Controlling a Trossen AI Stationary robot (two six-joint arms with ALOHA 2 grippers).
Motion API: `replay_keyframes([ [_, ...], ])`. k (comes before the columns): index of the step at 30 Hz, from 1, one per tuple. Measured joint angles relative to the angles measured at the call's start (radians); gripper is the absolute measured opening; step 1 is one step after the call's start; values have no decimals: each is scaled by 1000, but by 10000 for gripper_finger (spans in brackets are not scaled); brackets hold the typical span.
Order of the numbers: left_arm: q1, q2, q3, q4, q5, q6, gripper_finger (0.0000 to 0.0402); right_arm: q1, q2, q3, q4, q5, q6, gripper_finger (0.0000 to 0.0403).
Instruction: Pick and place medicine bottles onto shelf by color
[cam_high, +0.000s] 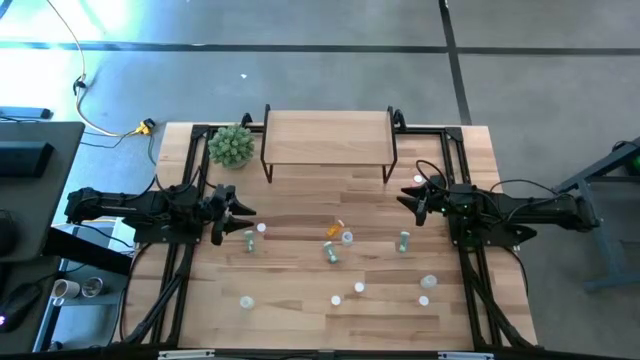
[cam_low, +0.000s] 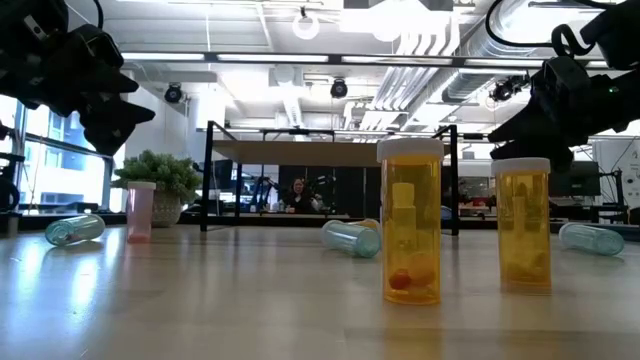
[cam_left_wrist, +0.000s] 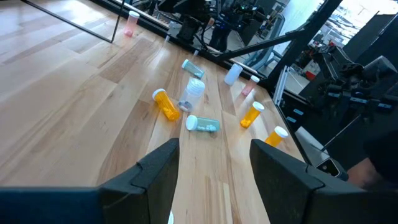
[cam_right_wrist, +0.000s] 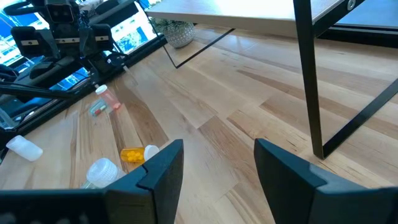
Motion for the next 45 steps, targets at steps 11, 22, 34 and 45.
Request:
replay_keyframes([
  [11,1,0,0,53,-46,26,188,0,0,0,0,0,0,187],
  [22,1,0,0,54,-54,19,188,0,0,0,0,0,0,187],
  [34,0,0,0,52,-133,95,188,0,0,0,0,0,0,187],
  [45,1,0,0,130,-202,182,188,0,0,0,0,0,0,187],
])
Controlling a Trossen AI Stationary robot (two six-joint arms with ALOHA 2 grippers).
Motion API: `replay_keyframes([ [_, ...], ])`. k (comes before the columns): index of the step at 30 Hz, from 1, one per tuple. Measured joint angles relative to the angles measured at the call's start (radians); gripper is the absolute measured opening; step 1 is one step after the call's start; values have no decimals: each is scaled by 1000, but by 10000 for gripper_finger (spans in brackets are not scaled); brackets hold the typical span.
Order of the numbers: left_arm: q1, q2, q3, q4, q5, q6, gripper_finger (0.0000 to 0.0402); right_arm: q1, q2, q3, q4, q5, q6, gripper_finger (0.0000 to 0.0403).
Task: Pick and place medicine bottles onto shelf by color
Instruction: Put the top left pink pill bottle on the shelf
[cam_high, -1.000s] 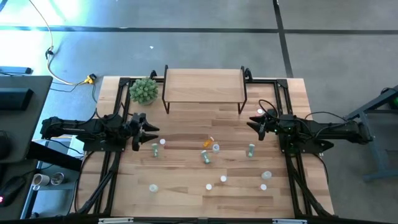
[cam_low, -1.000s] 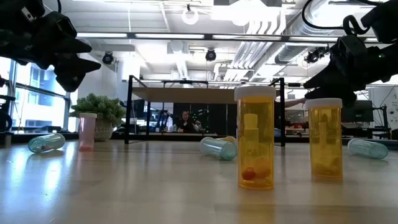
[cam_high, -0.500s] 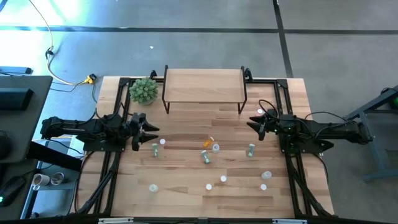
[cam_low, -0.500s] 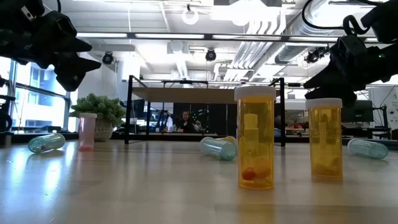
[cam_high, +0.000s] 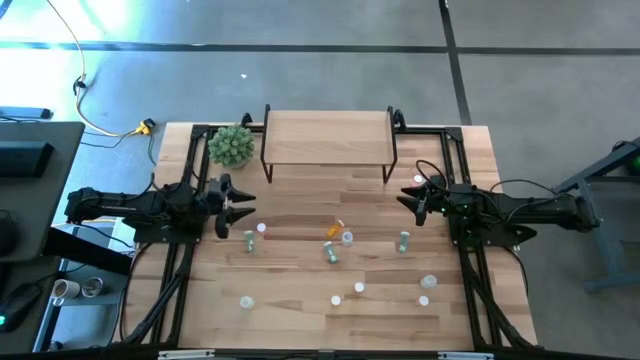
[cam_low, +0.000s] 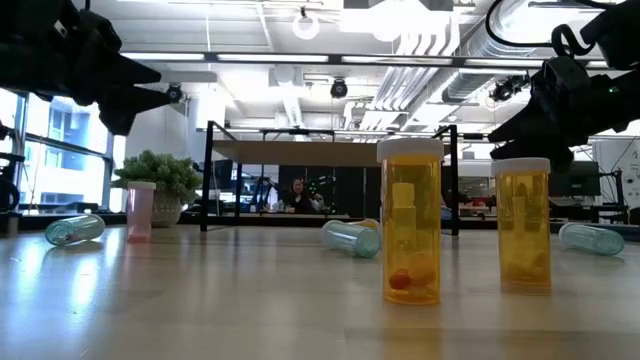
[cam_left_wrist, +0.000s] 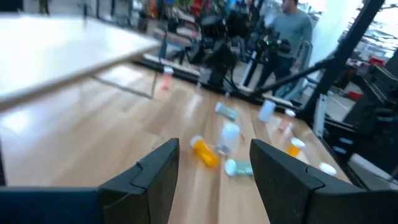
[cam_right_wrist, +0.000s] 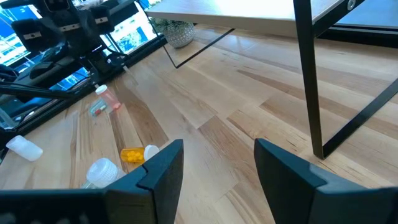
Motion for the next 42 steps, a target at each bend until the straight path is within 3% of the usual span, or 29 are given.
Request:
replay_keyframes([
  [7,0,13,47,-16,-60,129,188,0,0,0,0,0,0,187],
  [14,-1,129,184,-212,-58,166,188,0,0,0,0,0,0,187],
  [18,-2,229,235,-320,6,133,188,0,0,0,0,0,0,187],
  [23,-2,357,237,-326,70,112,188,0,0,0,0,0,0,187],
  [30,-2,500,237,-325,75,98,188,0,0,0,0,0,0,187],
  [42,-2,611,237,-302,107,77,188,0,0,0,0,0,0,187],
])
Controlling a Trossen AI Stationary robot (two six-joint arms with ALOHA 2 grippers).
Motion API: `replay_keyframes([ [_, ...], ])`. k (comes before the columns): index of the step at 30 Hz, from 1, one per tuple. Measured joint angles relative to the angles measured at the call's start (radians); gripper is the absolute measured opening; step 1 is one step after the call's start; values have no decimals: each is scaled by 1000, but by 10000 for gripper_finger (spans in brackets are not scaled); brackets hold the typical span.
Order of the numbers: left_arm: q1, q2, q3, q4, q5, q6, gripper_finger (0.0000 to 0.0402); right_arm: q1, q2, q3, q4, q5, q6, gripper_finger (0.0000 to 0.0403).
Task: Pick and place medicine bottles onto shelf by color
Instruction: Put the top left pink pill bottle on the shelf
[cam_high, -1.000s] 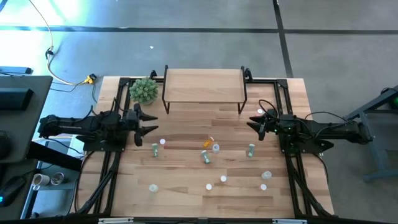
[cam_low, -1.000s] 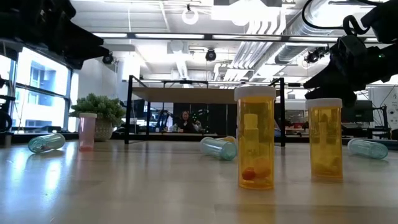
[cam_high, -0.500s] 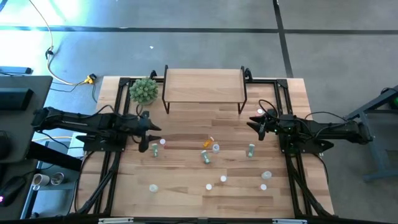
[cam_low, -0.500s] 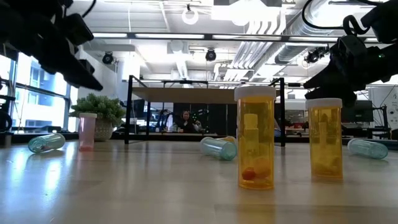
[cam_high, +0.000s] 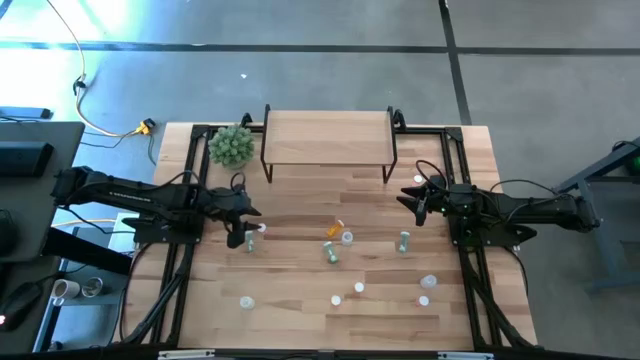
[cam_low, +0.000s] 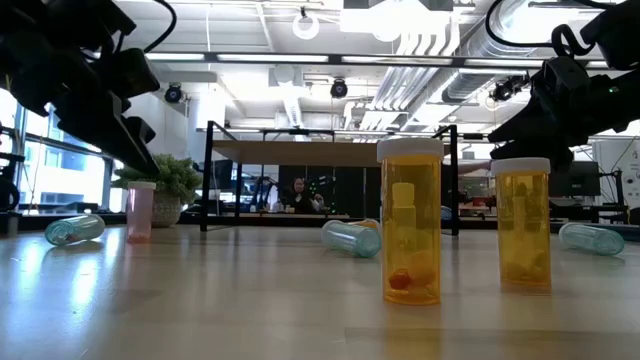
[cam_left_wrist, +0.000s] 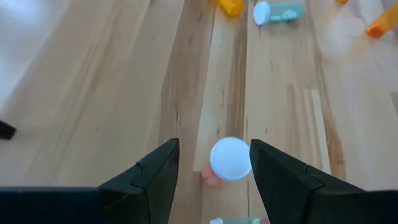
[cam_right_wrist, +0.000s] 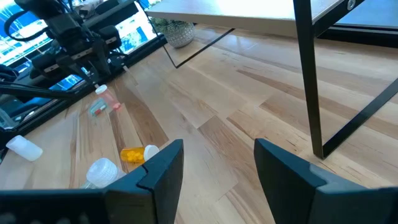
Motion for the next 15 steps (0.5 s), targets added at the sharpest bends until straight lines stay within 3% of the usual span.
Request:
replay_keyframes([
  [15,0,104,0,57,43,-5,188,0,0,0,0,0,0,187],
])
